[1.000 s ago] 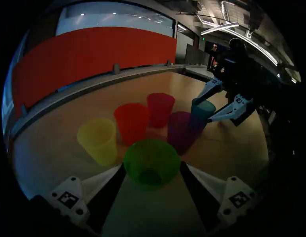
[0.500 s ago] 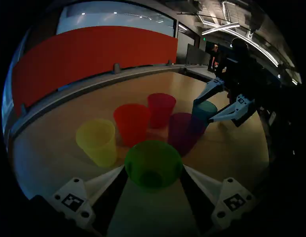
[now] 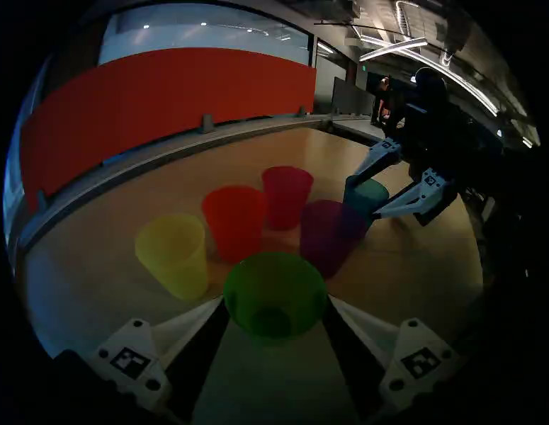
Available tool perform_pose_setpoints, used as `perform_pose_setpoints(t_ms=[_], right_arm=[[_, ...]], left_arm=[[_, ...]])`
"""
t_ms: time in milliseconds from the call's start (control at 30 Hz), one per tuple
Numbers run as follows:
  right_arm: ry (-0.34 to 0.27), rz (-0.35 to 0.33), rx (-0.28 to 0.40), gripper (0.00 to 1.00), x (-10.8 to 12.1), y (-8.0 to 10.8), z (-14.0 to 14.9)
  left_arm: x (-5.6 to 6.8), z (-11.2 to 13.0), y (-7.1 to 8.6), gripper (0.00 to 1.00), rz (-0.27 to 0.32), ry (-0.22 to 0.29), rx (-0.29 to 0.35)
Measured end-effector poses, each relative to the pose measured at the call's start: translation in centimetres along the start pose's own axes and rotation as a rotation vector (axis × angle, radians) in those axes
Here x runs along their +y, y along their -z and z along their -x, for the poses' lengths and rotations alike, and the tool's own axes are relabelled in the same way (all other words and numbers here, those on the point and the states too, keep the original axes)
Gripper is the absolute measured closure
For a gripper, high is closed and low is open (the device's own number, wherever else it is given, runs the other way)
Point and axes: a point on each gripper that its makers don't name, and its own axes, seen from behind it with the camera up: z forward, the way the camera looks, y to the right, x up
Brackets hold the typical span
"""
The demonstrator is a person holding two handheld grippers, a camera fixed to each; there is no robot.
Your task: Pour water
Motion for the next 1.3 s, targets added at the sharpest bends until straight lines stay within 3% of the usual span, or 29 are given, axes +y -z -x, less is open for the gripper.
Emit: perform_pose_setpoints(t_ms=[467, 800, 1300], right_arm=[[0.007, 0.011, 0.045, 0.08, -0.8, 1.8, -1.7], [-0.003, 0.051, 0.131, 0.08, -0.8, 4.6, -5.1], [-0.020, 0.099, 0.291, 0.08, -1.5, 8.4, -10.1]], left_arm=[[0.6, -2.3, 2.4, 0.13, -0.009, 0.007, 0.066], [0.9, -4.9, 5.1, 0.13, -0.044, -0.003, 0.150], [2.5, -9.4, 9.1, 0.13, -0.071, -0.029, 0.287]])
